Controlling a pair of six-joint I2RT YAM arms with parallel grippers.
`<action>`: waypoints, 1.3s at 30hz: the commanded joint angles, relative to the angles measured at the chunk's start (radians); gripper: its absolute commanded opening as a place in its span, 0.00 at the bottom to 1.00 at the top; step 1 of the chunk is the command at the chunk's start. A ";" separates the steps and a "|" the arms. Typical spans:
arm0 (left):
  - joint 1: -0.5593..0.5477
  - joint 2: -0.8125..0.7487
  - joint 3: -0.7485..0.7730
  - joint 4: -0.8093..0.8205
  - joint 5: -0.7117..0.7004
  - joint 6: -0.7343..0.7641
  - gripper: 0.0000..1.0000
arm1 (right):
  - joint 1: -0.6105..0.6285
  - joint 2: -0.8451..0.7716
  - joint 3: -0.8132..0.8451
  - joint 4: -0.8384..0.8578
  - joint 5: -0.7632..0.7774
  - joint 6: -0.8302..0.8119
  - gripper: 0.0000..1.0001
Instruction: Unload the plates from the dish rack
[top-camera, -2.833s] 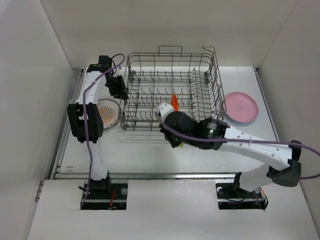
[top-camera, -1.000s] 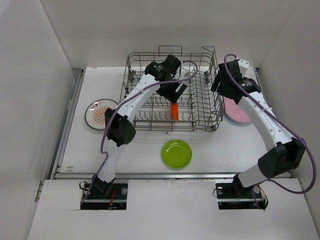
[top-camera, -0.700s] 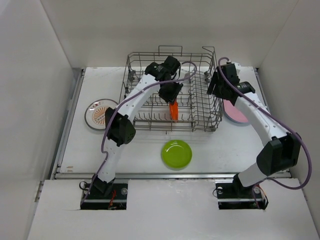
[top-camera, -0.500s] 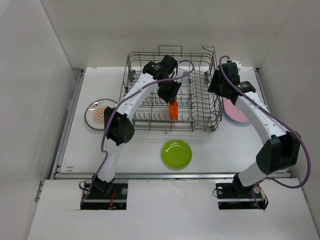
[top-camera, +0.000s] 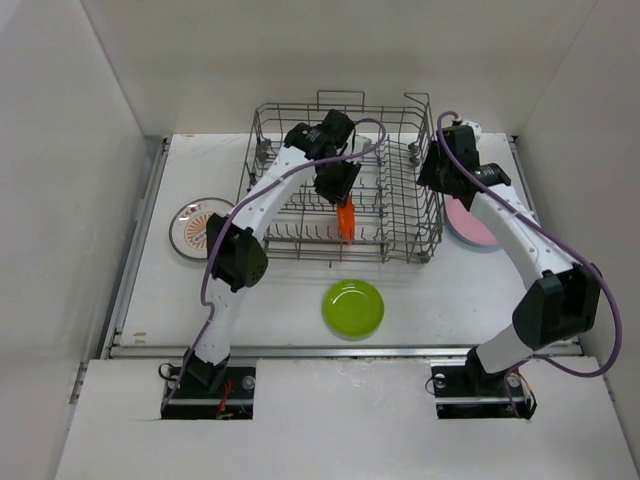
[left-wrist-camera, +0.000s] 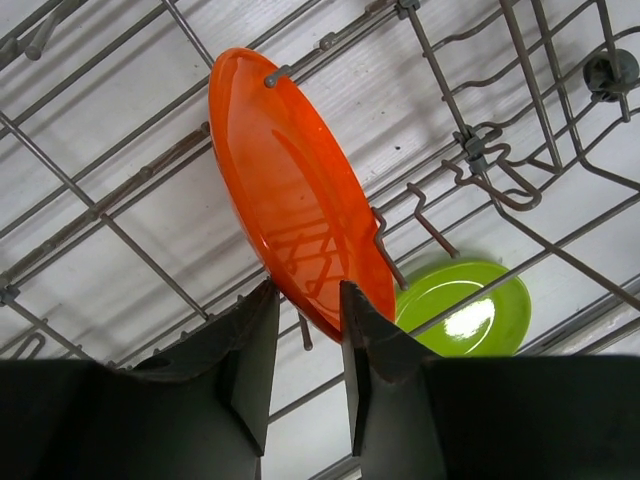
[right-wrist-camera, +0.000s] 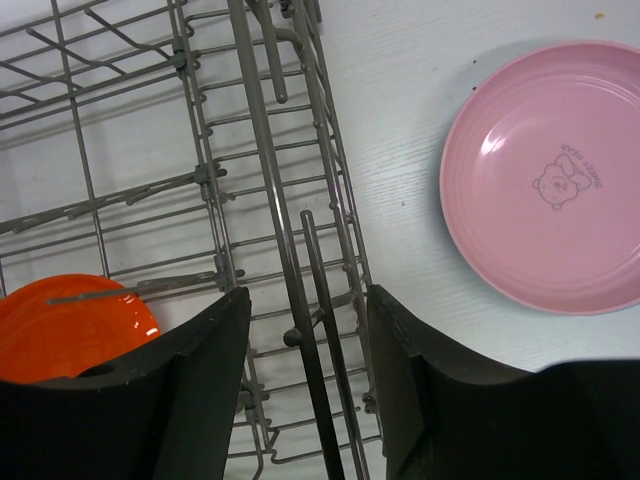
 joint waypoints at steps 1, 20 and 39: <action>0.000 0.026 -0.007 -0.140 -0.099 0.049 0.12 | -0.004 -0.015 -0.026 0.015 -0.008 -0.010 0.56; -0.121 0.075 0.004 -0.117 -0.341 0.131 0.00 | -0.004 -0.082 -0.075 0.005 0.001 -0.019 0.56; 0.015 -0.337 0.045 0.200 -0.234 -0.024 0.00 | -0.004 -0.092 -0.084 0.014 0.000 -0.019 0.56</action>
